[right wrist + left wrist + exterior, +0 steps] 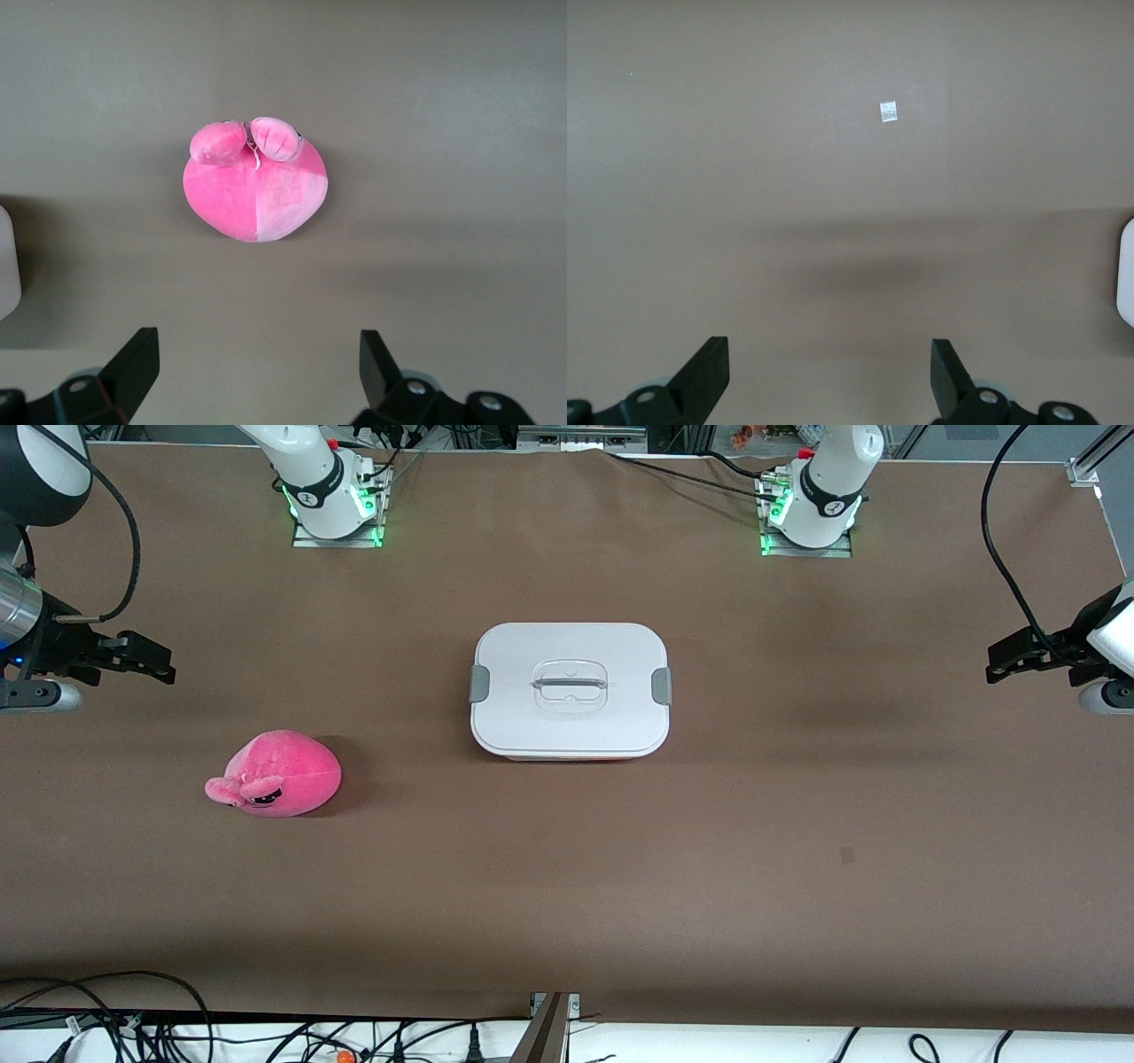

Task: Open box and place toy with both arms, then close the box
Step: 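Move the left gripper toward the white container lid handle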

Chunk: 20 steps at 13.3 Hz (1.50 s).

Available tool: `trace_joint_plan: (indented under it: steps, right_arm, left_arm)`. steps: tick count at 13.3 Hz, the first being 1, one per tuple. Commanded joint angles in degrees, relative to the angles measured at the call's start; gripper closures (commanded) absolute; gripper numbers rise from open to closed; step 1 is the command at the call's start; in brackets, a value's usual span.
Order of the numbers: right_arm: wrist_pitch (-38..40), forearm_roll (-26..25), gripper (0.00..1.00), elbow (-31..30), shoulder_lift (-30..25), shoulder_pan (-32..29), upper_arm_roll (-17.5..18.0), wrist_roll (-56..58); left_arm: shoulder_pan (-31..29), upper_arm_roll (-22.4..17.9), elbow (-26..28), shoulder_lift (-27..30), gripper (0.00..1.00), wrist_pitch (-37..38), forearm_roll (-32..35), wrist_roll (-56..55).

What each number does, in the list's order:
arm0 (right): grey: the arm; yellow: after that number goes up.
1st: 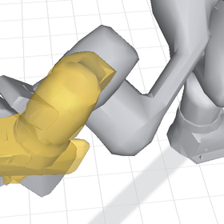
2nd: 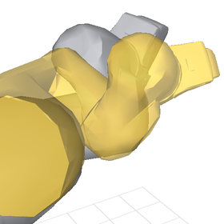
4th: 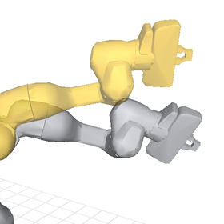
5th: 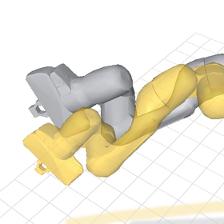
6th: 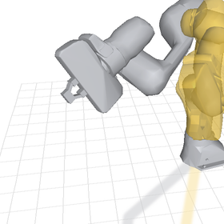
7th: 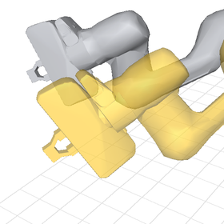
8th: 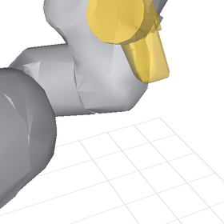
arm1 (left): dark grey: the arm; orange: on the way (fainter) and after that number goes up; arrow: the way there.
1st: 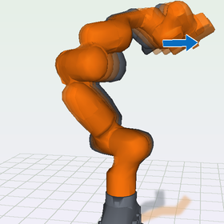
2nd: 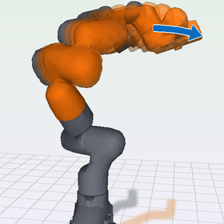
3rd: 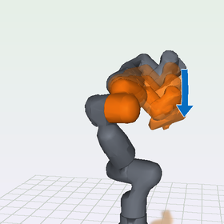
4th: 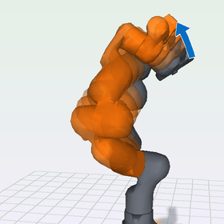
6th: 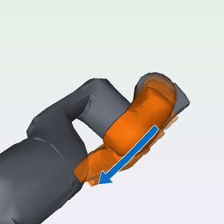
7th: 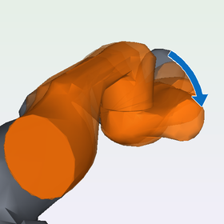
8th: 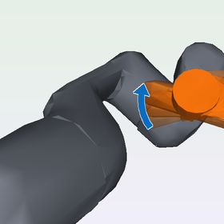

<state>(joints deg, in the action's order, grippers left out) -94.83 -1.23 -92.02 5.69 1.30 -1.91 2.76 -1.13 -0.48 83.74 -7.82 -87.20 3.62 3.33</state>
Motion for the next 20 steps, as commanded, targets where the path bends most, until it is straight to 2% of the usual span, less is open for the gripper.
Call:
trace_joint_plan:
  steps: [1, 7, 9, 13, 17, 20]
  right_arm:
    - [1.1, -0.5, 0.0, 1.6, -0.2, 0.2, 0.2, 0.8]
    - [1.2, -0.4, 0.0, 1.4, -0.2, 0.2, 0.3, 0.6]
    - [1.5, -0.2, 0.0, 1.3, -0.2, 0.2, 0.2, 0.6]
    - [2.0, 0.1, 0.0, 1.3, -0.1, 0.1, 0.0, 0.5]
    - [2.1, 0.9, 0.0, 1.3, -0.2, 0.1, -0.1, 0.1]
    - [2.1, 0.9, 0.0, 1.2, -0.1, 0.0, -0.1, 0.2]
  left_arm:
    - [-0.4, 0.0, -2.4, -1.4, 0.0, 1.5, -0.5, -0.3]
    - [0.3, 0.2, -2.6, -1.8, 0.0, 2.0, -0.6, -0.4]
    - [2.4, 0.4, -2.5, -1.8, 0.0, 2.0, -0.6, -0.4]
    - [11.1, 0.4, -2.6, -3.6, 0.0, 1.9, -1.2, -0.2]
    - [25.3, 0.7, -5.0, -7.1, 0.0, 1.5, -3.4, 0.1]
    - [32.4, 0.8, -5.3, -9.7, 0.0, 1.2, -7.1, 0.2]
